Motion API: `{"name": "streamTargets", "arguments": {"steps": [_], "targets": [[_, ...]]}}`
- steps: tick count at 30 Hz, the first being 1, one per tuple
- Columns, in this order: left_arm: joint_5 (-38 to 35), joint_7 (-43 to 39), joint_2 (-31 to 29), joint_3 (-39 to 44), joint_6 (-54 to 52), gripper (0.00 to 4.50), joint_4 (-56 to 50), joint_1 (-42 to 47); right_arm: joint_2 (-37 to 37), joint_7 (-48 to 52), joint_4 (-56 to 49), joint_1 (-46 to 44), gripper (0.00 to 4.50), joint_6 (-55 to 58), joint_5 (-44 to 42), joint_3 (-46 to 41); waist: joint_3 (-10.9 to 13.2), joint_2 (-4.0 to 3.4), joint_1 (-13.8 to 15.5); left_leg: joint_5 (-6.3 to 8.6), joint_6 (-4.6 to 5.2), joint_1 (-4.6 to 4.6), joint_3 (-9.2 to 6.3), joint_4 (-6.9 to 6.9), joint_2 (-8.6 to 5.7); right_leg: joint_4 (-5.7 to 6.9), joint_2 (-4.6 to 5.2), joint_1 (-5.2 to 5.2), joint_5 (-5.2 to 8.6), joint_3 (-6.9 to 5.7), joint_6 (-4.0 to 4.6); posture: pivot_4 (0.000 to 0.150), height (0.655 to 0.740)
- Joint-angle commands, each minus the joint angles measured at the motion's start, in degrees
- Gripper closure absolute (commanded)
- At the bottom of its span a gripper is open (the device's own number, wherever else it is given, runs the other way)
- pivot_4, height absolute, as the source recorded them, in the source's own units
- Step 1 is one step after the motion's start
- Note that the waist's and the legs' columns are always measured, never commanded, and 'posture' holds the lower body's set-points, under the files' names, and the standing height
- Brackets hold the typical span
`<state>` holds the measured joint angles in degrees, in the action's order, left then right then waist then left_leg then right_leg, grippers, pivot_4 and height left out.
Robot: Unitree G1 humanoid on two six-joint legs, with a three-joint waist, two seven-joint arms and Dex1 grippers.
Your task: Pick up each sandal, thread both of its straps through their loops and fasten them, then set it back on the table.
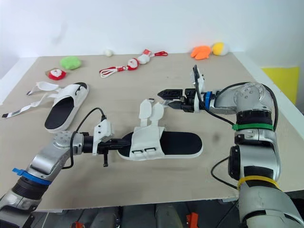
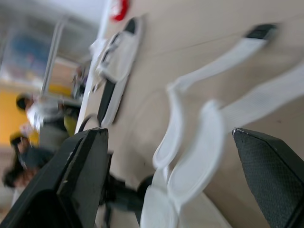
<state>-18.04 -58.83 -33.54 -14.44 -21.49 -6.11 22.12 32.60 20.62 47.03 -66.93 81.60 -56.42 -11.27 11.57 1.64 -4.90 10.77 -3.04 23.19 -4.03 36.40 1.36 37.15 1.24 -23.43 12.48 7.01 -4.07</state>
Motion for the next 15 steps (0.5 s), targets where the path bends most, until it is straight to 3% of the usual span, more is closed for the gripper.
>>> {"name": "streamTargets", "arguments": {"steps": [1,6,15], "targets": [[2.11,0.28,-0.40,-1.54,-1.55,4.45,1.28,-1.75,-1.53,-4.38,6.70,-2.47,0.00,-2.03,2.89,-5.86,-0.01,0.01,-0.02,0.00,0.00,0.01,0.00,-0.01,0.00,-0.02,0.00,0.00,0.00,0.01,0.00,0.150,0.7400],[2.04,0.45,-0.43,-1.16,-1.78,4.45,0.38,-2.37,-4.43,-4.43,12.04,-2.73,0.00,-8.70,8.89,-7.58,-0.02,-0.02,-0.17,0.03,0.05,0.04,0.00,-0.06,0.00,-0.07,-0.02,-0.02,-0.10,0.01,-0.24,0.150,0.7400],[1.90,0.43,-0.63,-0.24,-2.15,4.45,-0.42,-2.83,-8.59,-6.00,21.90,-5.55,0.00,-20.44,11.64,-15.79,-0.02,-0.03,-0.82,0.03,0.06,0.05,0.00,-0.07,0.00,-0.10,-0.02,-0.02,-0.09,0.01,-0.25,0.150,0.7400]]}}
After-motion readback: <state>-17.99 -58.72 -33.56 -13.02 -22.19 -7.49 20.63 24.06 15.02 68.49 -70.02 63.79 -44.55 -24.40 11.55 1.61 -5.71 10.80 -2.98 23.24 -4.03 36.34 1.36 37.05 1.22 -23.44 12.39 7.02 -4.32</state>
